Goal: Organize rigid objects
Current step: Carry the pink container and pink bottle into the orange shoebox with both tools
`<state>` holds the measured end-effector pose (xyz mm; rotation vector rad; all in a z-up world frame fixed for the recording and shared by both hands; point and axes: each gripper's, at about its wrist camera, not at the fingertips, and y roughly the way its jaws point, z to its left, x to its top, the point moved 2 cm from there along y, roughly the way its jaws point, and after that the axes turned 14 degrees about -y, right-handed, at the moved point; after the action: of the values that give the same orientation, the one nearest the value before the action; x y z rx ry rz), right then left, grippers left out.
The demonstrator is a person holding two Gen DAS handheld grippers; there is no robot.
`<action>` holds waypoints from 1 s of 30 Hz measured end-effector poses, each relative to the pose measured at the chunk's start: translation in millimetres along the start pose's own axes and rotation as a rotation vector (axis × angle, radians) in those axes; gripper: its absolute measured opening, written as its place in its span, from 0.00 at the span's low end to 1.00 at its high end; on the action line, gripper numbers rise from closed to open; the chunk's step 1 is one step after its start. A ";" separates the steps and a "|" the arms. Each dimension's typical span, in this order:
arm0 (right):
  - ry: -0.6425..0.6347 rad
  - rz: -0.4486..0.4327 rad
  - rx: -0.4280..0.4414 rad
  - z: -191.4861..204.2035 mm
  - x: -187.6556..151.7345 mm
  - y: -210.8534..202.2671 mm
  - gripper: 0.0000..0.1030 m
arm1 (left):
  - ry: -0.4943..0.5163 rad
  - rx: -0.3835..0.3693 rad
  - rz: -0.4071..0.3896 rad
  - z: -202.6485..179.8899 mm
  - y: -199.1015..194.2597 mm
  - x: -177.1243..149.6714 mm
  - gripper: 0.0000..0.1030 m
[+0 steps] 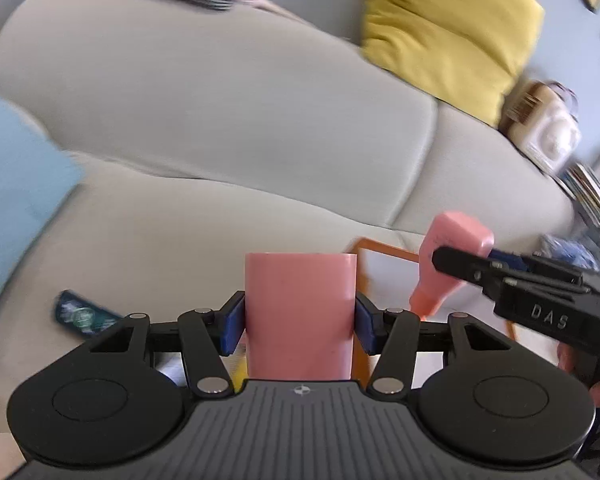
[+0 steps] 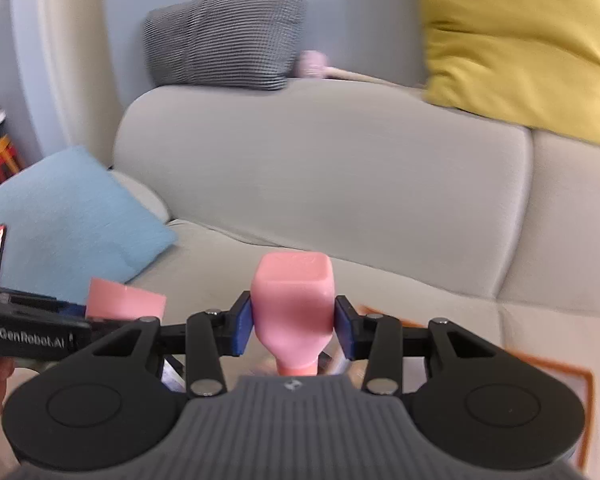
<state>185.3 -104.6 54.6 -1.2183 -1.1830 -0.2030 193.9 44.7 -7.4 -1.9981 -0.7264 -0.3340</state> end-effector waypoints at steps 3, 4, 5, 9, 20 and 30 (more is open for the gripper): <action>0.053 0.003 -0.036 -22.7 -21.5 -20.6 0.42 | 0.055 -0.042 0.022 -30.6 5.4 -5.9 0.61; 0.071 0.008 -0.049 -29.9 -28.2 -26.1 0.42 | 0.078 -0.051 0.028 -41.6 8.2 -8.7 0.61; 0.098 0.020 -0.065 -39.4 -37.4 -31.3 0.42 | 0.100 -0.059 0.036 -52.1 12.7 -10.8 0.61; 0.221 0.089 -0.093 -74.2 -74.3 -37.6 0.42 | 0.211 -0.089 0.098 -96.5 42.7 -27.0 0.61; 0.441 0.257 -0.031 -129.4 -150.8 0.4 0.42 | 0.210 -0.004 0.336 -129.8 173.0 -49.1 0.61; 0.447 0.338 -0.014 -163.2 -167.8 67.2 0.43 | 0.142 0.148 0.423 -134.3 232.2 -50.4 0.61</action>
<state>253.3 -282.2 -97.7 -1.2820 -0.5815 -0.2155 305.1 -174.9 -125.5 -1.9063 -0.2216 -0.1617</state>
